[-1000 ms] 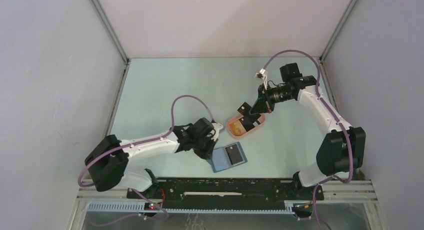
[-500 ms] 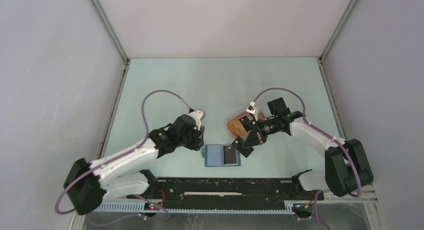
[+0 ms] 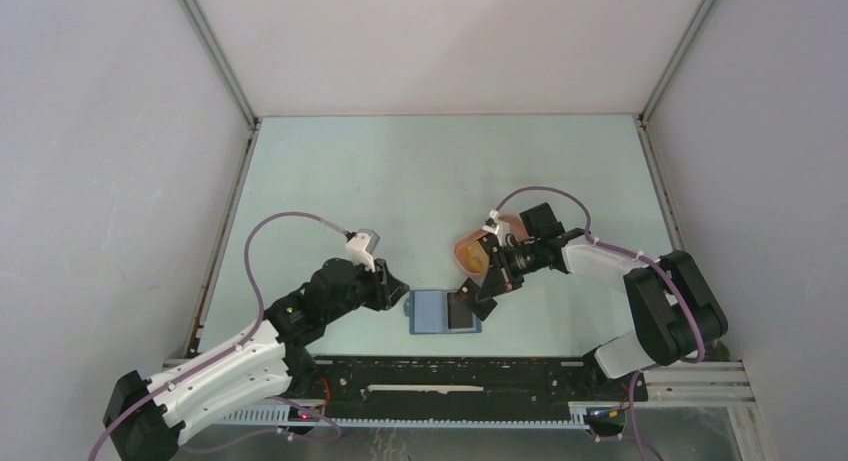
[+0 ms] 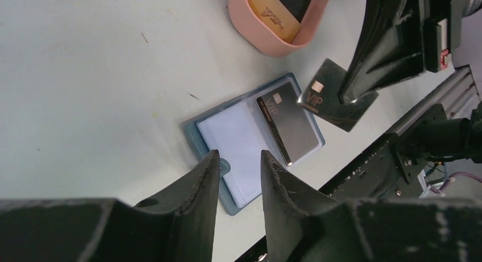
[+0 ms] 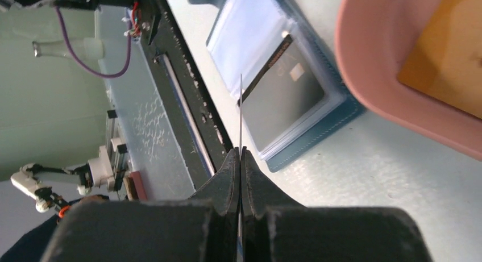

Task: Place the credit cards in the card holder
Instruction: Adjust the card holder at the center of the board, then insert the credit card into the card holder.

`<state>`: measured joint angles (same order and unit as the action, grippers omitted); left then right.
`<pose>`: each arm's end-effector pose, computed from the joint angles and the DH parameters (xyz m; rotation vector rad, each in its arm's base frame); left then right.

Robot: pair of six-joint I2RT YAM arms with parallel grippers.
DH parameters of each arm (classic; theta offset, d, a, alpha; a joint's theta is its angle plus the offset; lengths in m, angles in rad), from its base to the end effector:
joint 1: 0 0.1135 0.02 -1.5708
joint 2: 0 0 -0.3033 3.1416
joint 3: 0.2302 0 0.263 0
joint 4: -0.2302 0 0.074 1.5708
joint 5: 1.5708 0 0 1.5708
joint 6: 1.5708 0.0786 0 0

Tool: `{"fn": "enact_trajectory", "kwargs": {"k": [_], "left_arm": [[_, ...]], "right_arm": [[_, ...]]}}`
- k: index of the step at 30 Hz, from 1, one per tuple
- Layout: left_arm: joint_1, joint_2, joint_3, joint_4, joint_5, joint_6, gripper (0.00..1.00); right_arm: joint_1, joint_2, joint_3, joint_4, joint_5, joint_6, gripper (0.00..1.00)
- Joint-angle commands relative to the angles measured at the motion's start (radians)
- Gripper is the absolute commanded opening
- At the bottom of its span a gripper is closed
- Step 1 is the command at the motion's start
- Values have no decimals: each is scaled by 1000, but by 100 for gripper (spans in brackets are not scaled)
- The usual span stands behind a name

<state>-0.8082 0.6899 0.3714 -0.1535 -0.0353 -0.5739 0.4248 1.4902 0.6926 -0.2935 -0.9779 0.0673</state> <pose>0.1290 -0.1311 0.2140 0.2277 2.1333 -0.8080 0.2208 0.1714 0.1699 -0.7788 2.4470 1.4657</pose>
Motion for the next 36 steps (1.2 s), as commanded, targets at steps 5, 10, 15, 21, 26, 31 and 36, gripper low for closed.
{"fn": "enact_trajectory", "kwargs": {"k": [5, 10, 15, 21, 26, 31, 36], "left_arm": [[6, -49, -70, 128, 48, -95, 34], [7, -70, -82, 130, 62, -103, 33], [6, -81, -109, 147, 76, -113, 33], [6, -48, -104, 187, 166, -85, 42], [-53, 57, -55, 216, 256, 0, 48], [-271, 237, 44, 206, 95, 169, 53], [-433, 430, 138, 235, -93, 391, 53]], "right_arm": [[21, 39, 84, -21, 230, 25, 0], [28, 19, 94, -91, 204, -32, 0], [31, -9, 138, -137, 341, -65, 0], [45, -1, 196, -174, 522, -147, 0], [35, 11, 235, -159, 600, -170, 0], [-2, 43, 281, -141, 639, -185, 0], [-68, 48, 312, -142, 591, -192, 0]]}}
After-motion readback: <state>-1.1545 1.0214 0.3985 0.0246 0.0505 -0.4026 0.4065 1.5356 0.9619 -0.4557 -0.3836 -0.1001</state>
